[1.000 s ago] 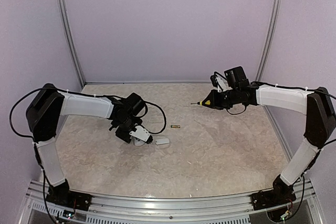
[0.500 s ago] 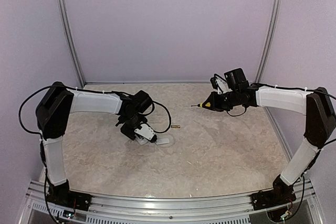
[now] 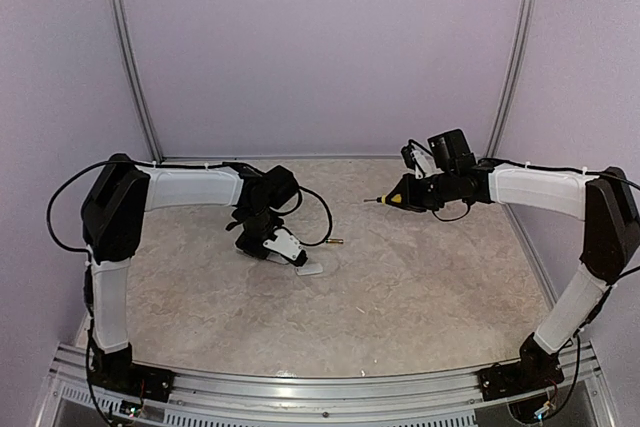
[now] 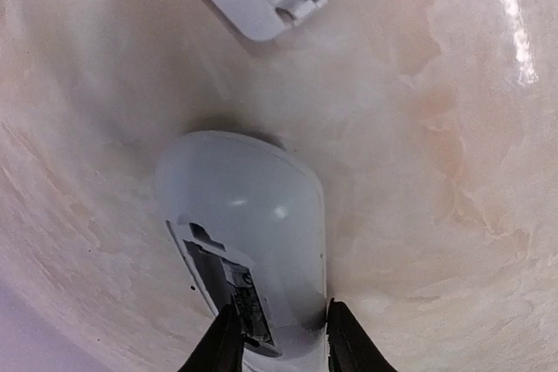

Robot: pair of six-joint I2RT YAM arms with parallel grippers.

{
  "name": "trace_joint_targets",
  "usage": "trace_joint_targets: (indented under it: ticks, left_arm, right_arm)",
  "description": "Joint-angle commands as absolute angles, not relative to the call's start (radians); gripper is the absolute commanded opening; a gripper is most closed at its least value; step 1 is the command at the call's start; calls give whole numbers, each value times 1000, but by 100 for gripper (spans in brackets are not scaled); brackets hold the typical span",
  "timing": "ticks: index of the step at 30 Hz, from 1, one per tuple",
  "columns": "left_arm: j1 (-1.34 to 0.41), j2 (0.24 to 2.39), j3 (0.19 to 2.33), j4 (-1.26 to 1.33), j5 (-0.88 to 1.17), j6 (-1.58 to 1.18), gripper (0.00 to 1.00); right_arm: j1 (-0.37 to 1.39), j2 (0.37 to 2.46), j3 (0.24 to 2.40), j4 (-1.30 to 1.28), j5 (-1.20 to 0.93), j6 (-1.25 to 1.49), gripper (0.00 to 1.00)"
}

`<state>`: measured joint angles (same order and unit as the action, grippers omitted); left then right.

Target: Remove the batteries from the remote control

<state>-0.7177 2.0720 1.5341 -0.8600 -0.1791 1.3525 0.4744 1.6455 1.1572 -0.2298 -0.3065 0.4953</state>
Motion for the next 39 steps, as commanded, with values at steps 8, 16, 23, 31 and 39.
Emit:
trace_joint_targets:
  ticks: [8,16,23,31,39]
  left_arm:
    - [-703,2042,1503,-930,-42,1200,26]
    - [-735,1873,1391,-850,70,1071,28]
    - [-837,1757,1284,-711,105,908,28]
    - [-970,1775,1278,-588,98,660,29]
    - [-1079,1873,1300,-506,68,484,32]
  right_arm:
    - [466,1616,1155,-234,-313,502,0]
    - [465,1598,1163,-250,-300,496,0]
    - [466,1585,1184,-277,-292,487,0]
    - [465,1546,1189,-314,-267,470,0]
    - [465,1518,1188,-356,-236,452,0]
